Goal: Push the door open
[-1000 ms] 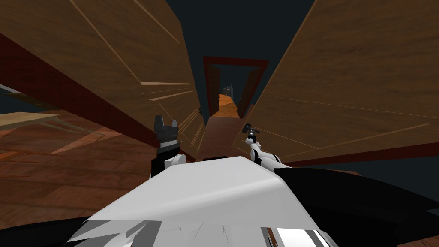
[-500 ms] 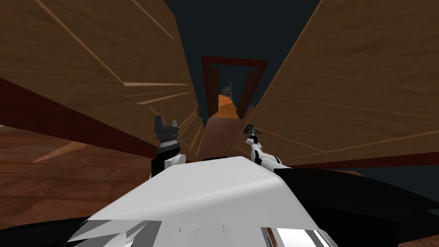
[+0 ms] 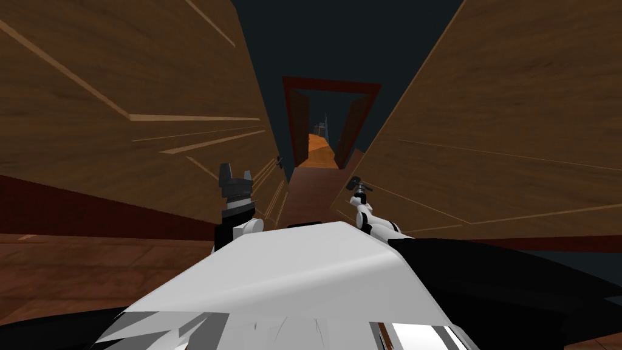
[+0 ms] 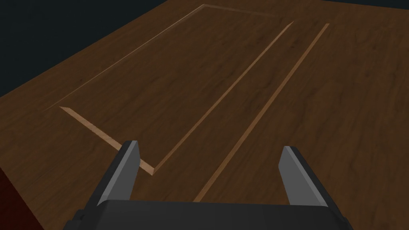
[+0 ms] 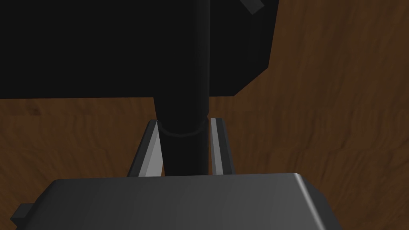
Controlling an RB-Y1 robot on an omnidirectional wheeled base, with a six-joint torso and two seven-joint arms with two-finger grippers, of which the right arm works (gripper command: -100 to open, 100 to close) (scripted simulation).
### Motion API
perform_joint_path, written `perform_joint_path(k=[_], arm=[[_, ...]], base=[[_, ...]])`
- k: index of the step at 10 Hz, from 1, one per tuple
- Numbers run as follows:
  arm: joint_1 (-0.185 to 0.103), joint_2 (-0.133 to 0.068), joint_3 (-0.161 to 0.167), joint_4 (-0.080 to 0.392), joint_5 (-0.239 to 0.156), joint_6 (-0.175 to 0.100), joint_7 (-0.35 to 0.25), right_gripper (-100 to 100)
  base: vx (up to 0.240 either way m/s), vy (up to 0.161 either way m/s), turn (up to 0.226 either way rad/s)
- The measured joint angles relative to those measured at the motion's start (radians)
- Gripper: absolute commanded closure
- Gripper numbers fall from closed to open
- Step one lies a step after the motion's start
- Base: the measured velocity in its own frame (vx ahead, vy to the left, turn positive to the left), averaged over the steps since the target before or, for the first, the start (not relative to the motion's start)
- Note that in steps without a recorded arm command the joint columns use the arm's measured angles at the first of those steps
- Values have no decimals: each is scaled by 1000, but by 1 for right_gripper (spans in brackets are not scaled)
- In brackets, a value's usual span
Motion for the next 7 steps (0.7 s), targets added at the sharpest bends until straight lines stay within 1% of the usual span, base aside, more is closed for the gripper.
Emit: perform_joint_path(k=[1, 2, 3, 4, 5, 6, 7], arm=[[17, 12, -15, -40, -5, 21, 12, 100], [20, 11, -19, -39, -7, 26, 16, 100], [17, 6, -19, -27, -7, 18, 13, 100], [12, -1, -23, 1, -9, 3, 11, 100], [21, 1, -33, -8, -13, 8, 15, 100], [36, 12, -49, -45, -19, 31, 29, 100], [23, -4, -49, -13, -19, 18, 27, 100]], base=[[133, -17, -38], [62, -14, -4], [135, -21, -28], [177, -29, -51], [193, -49, -60], [132, -43, -29], [153, -26, -36]])
